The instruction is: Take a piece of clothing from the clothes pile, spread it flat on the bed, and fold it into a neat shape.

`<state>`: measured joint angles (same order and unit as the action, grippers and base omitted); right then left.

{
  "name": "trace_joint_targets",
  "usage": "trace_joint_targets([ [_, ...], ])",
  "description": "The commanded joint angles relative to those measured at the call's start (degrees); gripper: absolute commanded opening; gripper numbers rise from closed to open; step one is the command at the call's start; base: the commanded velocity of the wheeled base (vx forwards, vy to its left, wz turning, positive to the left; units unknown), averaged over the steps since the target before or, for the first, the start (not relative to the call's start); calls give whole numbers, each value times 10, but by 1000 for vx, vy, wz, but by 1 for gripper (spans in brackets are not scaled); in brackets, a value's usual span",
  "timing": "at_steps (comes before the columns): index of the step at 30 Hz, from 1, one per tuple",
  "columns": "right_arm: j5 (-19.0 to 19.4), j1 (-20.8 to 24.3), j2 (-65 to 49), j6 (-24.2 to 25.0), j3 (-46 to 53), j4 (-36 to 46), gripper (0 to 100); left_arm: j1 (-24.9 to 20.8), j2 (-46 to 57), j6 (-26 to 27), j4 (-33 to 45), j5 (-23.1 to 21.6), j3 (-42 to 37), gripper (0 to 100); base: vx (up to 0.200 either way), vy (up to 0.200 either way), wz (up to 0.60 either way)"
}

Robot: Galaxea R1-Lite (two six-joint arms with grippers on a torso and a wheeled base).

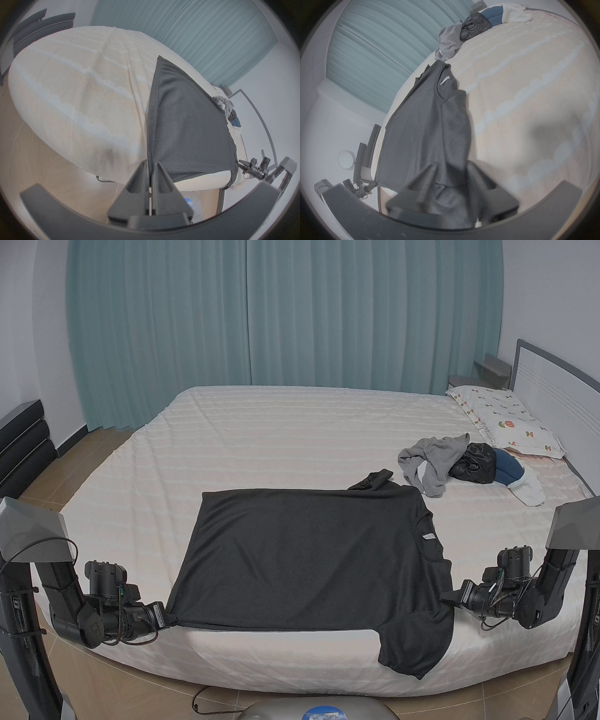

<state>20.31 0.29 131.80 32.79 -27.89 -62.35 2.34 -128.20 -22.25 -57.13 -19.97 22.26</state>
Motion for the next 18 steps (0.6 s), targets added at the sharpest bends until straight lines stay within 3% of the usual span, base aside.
trace_joint_targets([
  [1, -1, -6, 7, 3, -16, -1, 0, 0, -6, 7, -1, 0, -1, 0, 0, 0, 0],
  [10, -4, -11, 29, 54, -22, -87, 0, 0, -9, 7, 0, 0, -1, 0, 0, 0, 0],
  [17, -4, -7, 41, 54, -7, -113, 0, 0, -9, 7, 0, 0, 0, 0, 0, 0, 0],
  [18, -4, -7, 40, 55, -7, -114, 100, 0, -9, 7, 1, 0, 1, 0, 0, 0, 0],
])
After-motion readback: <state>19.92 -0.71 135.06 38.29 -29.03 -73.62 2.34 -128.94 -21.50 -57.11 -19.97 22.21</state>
